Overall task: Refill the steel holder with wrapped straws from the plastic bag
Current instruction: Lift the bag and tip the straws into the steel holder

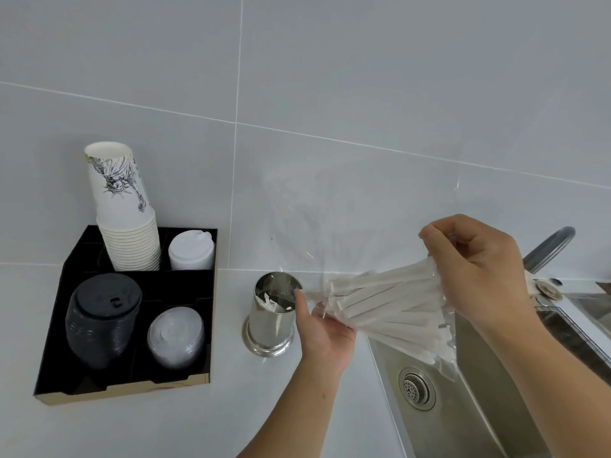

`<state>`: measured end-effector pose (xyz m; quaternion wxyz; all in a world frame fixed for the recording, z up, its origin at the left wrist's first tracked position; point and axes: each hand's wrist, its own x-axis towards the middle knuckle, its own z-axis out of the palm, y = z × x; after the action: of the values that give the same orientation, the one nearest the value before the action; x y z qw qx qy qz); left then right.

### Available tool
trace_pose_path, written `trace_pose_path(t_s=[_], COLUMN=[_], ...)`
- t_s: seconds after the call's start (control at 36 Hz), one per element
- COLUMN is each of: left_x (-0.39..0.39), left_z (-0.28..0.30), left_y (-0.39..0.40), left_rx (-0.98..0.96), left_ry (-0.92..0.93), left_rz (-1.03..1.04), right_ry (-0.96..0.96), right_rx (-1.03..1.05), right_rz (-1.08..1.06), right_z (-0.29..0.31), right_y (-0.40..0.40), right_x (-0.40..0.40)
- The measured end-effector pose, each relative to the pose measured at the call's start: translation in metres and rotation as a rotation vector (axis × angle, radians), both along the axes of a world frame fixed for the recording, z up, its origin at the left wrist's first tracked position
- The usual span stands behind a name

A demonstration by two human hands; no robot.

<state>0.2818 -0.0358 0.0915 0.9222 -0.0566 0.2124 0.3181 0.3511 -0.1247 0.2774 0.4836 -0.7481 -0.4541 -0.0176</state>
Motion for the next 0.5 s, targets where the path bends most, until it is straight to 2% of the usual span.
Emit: trace_pose_path(t_s=[0.5], left_x=[-0.0060], left_z=[0.0022], left_y=[0.0016], left_rx=[0.064], left_ry=[-0.059], left_rz=[0.098], right_ry=[-0.044], right_rx=[-0.006], right_rz=[0.075], right_z=[0.0005], right_y=[-0.0038], right_x=[0.0029])
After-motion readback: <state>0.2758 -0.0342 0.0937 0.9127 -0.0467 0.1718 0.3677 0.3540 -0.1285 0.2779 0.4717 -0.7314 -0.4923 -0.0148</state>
